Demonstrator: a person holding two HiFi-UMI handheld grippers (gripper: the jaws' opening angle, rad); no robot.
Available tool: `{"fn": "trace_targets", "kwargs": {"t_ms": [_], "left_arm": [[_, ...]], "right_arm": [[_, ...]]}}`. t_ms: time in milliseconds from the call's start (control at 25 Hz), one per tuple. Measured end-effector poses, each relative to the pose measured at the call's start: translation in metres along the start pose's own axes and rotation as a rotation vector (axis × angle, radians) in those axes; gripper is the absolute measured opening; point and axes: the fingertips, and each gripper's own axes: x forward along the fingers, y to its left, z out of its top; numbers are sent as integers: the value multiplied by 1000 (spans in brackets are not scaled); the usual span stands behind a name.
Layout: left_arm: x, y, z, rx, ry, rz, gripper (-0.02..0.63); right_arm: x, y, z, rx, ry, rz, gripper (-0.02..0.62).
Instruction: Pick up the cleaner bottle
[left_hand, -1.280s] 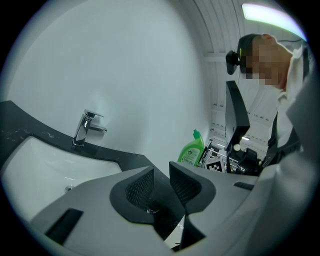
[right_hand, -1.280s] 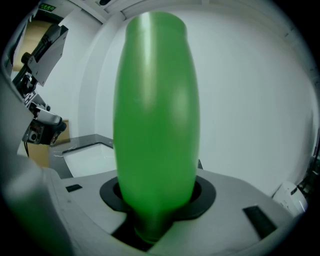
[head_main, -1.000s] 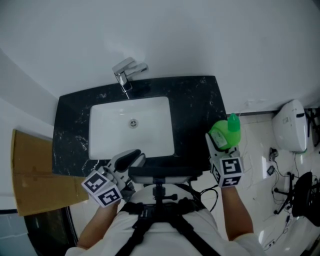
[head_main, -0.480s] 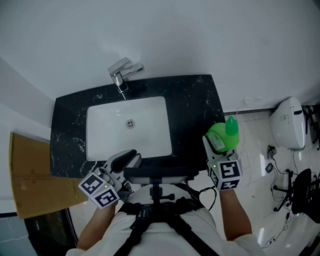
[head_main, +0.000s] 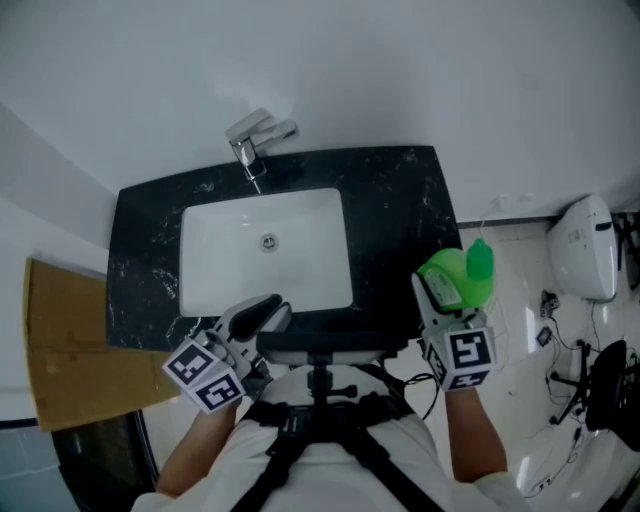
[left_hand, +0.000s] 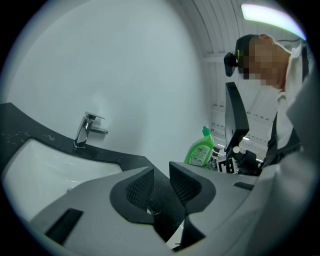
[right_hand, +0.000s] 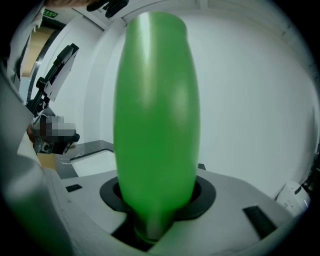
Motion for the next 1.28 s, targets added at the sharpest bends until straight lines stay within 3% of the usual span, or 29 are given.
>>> {"fn": "trace_targets", "kwargs": {"t_ms": [680,1000,1280], "left_arm": [[-2,0,6,15,-1,12,98],[-28,16,23,101,-53,137,98],[-54,32,33,112,-91,205,100]], "right_arm": [[-10,6,12,18,-9,5,173],[-12,0,9,13,-11,-12,173],[-15,-10,2,22,6,-38,173]]}}
